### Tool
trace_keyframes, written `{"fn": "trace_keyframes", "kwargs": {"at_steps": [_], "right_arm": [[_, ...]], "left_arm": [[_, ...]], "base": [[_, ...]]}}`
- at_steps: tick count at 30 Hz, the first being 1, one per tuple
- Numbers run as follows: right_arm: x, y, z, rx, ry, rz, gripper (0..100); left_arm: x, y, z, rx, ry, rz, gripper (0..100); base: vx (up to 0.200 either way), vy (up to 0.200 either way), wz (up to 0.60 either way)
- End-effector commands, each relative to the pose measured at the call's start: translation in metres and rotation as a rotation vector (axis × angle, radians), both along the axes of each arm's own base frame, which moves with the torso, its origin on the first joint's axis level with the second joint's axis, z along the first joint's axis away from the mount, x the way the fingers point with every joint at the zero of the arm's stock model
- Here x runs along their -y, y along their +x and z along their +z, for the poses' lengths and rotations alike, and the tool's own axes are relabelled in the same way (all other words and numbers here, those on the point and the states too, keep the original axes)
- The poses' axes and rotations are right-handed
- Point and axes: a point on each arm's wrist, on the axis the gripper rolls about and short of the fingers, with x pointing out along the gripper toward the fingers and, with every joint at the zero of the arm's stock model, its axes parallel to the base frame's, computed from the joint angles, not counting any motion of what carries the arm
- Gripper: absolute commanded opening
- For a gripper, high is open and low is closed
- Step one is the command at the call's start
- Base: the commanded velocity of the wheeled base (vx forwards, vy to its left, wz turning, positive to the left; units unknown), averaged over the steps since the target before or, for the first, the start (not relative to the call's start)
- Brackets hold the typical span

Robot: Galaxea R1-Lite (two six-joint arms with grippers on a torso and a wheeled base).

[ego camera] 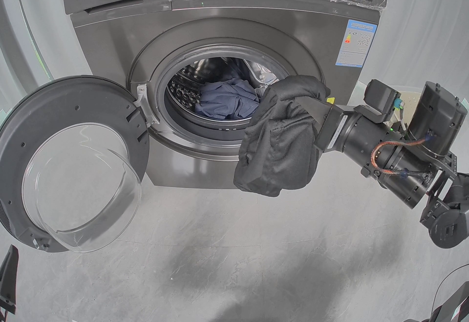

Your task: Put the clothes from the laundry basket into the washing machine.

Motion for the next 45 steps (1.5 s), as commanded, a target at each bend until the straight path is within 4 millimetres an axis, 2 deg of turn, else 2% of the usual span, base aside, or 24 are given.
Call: {"fn": "trace_keyframes", "kwargs": {"at_steps": [1,2,3,4,9,15,24,31,34,36,44,45], "right_arm": [[-0.026,0.032,-0.014,-0.008,0.05,-0.062,0],[-0.028,0.035,-0.015,-0.008,0.058,-0.068,0],[-0.028,0.035,-0.015,-0.008,0.058,-0.068,0],[-0.031,0.038,-0.016,-0.006,0.061,-0.065,0],[-0.039,0.039,-0.017,0.0,0.059,-0.046,0],[-0.043,0.035,-0.017,0.005,0.055,-0.026,0],[-0.045,0.03,-0.014,0.013,0.057,-0.011,0],[-0.045,0.028,-0.014,0.026,0.059,-0.008,0],[-0.045,0.028,-0.013,0.027,0.061,-0.008,0],[-0.046,0.028,-0.013,0.028,0.062,-0.006,0],[-0.048,0.027,-0.014,0.027,0.058,0.001,0],[-0.048,0.026,-0.014,0.027,0.058,0.001,0]], "left_arm": [[0.009,0.082,-0.002,-0.337,0.078,-0.243,100],[0.01,0.093,-0.002,-0.351,0.092,-0.26,100],[0.01,0.093,-0.002,-0.351,0.092,-0.26,100],[0.016,0.11,0.0,-0.362,0.105,-0.31,100],[0.043,0.147,-0.004,-0.408,0.11,-0.466,100],[0.071,0.179,-0.011,-0.458,0.128,-0.519,100],[0.097,0.226,-0.039,-0.48,0.137,-0.533,100],[0.109,0.249,-0.052,-0.469,0.116,-0.533,100],[0.112,0.252,-0.052,-0.471,0.098,-0.542,100],[0.123,0.255,-0.051,-0.472,0.087,-0.575,100],[0.148,0.264,-0.054,-0.48,0.079,-0.641,100],[0.157,0.266,-0.052,-0.486,0.05,-0.661,100]], "base": [[0.0,0.0,0.0],[0.0,0.0,0.0],[0.0,0.0,0.0],[0.0,0.0,0.0],[0.0,0.0,0.0],[0.0,0.0,0.0],[0.0,0.0,0.0],[0.0,0.0,0.0],[0.0,0.0,0.0],[0.0,0.0,0.0],[0.0,0.0,0.0],[0.0,0.0,0.0]]}}
